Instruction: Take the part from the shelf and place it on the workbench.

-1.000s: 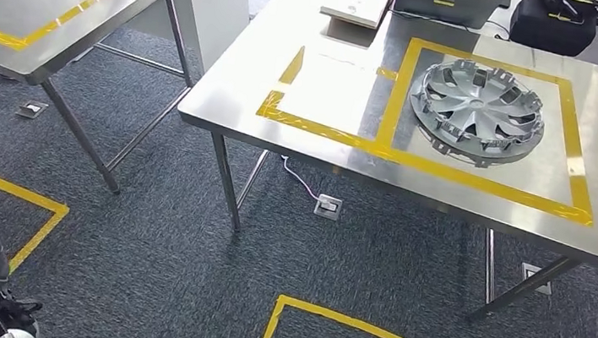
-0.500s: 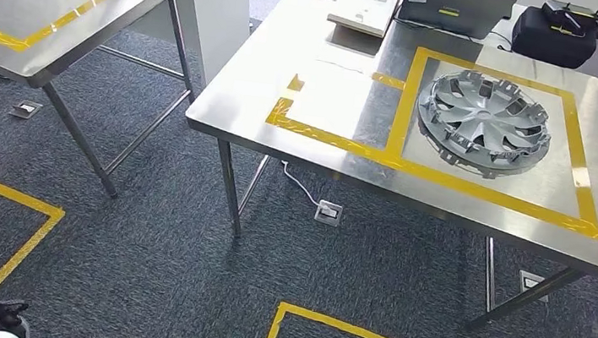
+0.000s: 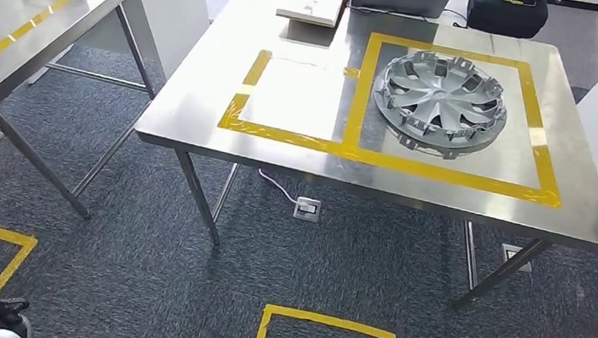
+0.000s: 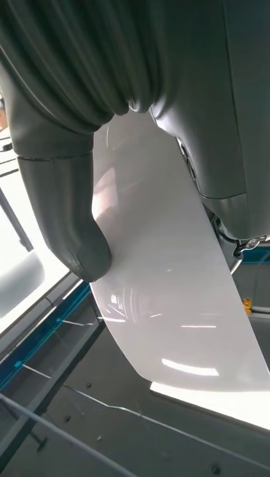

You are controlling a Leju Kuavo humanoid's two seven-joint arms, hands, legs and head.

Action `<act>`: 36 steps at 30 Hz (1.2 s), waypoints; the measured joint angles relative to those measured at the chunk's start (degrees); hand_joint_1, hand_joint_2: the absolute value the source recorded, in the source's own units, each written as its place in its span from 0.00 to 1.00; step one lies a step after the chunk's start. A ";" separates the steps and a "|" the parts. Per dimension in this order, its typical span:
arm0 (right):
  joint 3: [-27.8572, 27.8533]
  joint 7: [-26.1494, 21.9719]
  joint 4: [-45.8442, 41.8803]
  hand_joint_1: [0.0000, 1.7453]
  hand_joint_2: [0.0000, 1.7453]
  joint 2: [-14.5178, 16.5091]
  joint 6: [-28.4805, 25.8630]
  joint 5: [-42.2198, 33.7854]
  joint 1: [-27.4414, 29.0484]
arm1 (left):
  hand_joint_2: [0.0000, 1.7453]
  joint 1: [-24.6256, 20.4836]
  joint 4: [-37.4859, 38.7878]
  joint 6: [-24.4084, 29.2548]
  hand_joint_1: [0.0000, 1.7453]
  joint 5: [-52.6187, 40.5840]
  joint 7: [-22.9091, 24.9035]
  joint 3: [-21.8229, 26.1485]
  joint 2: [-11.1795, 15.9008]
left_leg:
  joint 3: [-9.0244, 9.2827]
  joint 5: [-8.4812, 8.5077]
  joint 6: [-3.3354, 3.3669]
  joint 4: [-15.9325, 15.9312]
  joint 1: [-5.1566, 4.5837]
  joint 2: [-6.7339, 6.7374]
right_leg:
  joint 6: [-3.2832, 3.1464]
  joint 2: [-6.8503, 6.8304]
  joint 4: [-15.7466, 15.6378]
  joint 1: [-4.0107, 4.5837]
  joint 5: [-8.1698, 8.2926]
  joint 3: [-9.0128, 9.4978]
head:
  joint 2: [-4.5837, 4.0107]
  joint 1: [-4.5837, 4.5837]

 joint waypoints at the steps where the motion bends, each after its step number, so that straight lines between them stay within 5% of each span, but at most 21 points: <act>1: -0.01 0.01 0.00 0.00 0.00 0.00 0.01 0.01 0.03 | 1.00 0.00 0.20 0.00 1.00 0.08 0.01 0.00 0.08 | -1.54 -0.69 0.06 2.82 -0.02 -0.14 | -0.07 0.63 0.01 0.13 -0.03 0.04 | 0.00 0.00; 3: -0.02 0.02 0.00 0.00 0.00 0.00 0.02 0.01 0.10 | 1.00 -0.04 0.50 -0.01 1.00 0.17 0.01 0.00 0.18 | -1.54 1.47 0.54 1.89 -0.11 -0.46 | -0.10 2.02 0.02 0.39 -0.05 0.25 | 0.00 0.00; 6: -0.05 0.01 0.00 0.00 0.00 0.14 0.04 0.02 0.06 | 1.00 -0.34 0.61 0.00 1.00 0.19 0.01 0.00 0.22 | 3.39 7.13 1.89 -9.45 -0.36 -3.21 | 0.05 4.00 0.10 0.54 -0.07 0.46 | 0.00 0.07; 8: -0.07 0.00 0.00 0.00 0.00 0.23 0.04 0.02 0.07 | 1.00 -0.60 0.64 0.00 1.00 0.20 0.01 0.00 0.25 | 4.79 7.72 2.19 -12.65 -0.56 -4.39 | 0.61 4.99 0.15 0.25 0.02 0.08 | 0.00 0.18; 10: -0.13 0.01 0.00 0.00 0.00 0.19 0.03 0.01 0.19 | 1.00 -0.80 0.65 0.01 1.00 0.27 0.01 0.00 0.25 | 5.09 7.96 2.28 -13.23 -0.55 -3.43 | 1.39 5.85 0.10 -0.03 0.16 -0.22 | 0.00 0.23; 12: -0.19 0.02 0.00 0.00 0.00 0.19 0.04 -0.01 0.24 | 1.00 -1.01 0.67 0.00 1.00 0.36 0.01 0.00 0.24 | 5.52 8.30 2.79 -13.99 -0.24 -2.17 | 1.95 4.43 1.59 0.15 -0.84 -0.96 | 0.00 0.42; 15: -0.21 0.00 0.00 0.00 0.00 0.21 0.01 -0.11 -0.01 | 1.00 -1.19 0.85 0.00 1.00 0.44 0.00 0.02 0.24 | 5.79 8.26 3.26 -14.28 -0.13 0.07 | 2.85 0.59 11.21 -0.03 -5.65 -5.89 | 0.00 0.85; 17: -0.28 0.01 0.00 0.00 0.00 0.19 -0.05 -0.21 0.02 | 1.00 -1.25 1.16 -0.01 1.00 0.49 0.00 0.02 0.24 | 5.82 7.99 3.14 -14.15 -0.07 1.52 | 3.42 -0.14 15.56 -0.45 -6.58 -8.26 | 0.00 0.86; 18: -0.32 -0.01 0.00 0.00 0.00 0.16 -0.07 -0.25 0.08 | 1.00 -1.34 1.34 -0.01 1.00 0.52 0.01 0.02 0.23 | 5.88 7.83 2.97 -14.04 0.01 2.16 | 3.64 -0.40 14.54 -0.65 -5.45 -7.80 | 0.00 0.86; 20: -0.37 -0.08 0.00 0.00 0.00 0.11 -0.08 -0.27 0.11 | 1.00 -1.63 1.68 0.00 1.00 0.67 0.00 0.02 0.22 | 6.07 7.35 2.40 -13.62 0.23 3.26 | 3.96 -1.64 7.18 -0.93 -1.83 -4.06 | 0.00 0.87; 23: -0.38 -0.18 0.00 0.00 0.00 0.14 -0.05 -0.31 0.13 | 1.00 -2.06 2.11 0.00 1.00 1.07 -0.01 0.02 0.24 | 6.01 6.50 1.65 -12.98 -0.05 4.03 | 3.28 -2.63 0.23 -0.84 0.27 -0.42 | 0.00 0.81; 27: -0.73 -0.17 0.00 0.00 0.00 0.15 -0.11 -0.45 0.36 | 1.00 -2.46 2.95 -0.01 1.00 1.93 0.02 0.11 0.27 | 6.23 6.65 2.68 -13.30 -0.30 4.07 | 2.51 -2.34 0.27 -0.67 0.29 -0.34 | 0.00 0.71; 36: -1.12 -0.10 0.00 0.00 0.00 0.15 -0.38 -0.91 0.31 | 1.00 -2.79 4.86 -0.01 1.00 2.28 0.01 0.20 0.29 | 6.66 7.07 0.61 -14.19 -0.13 4.00 | 1.93 -2.37 0.32 -0.53 0.12 -0.32 | 0.00 0.72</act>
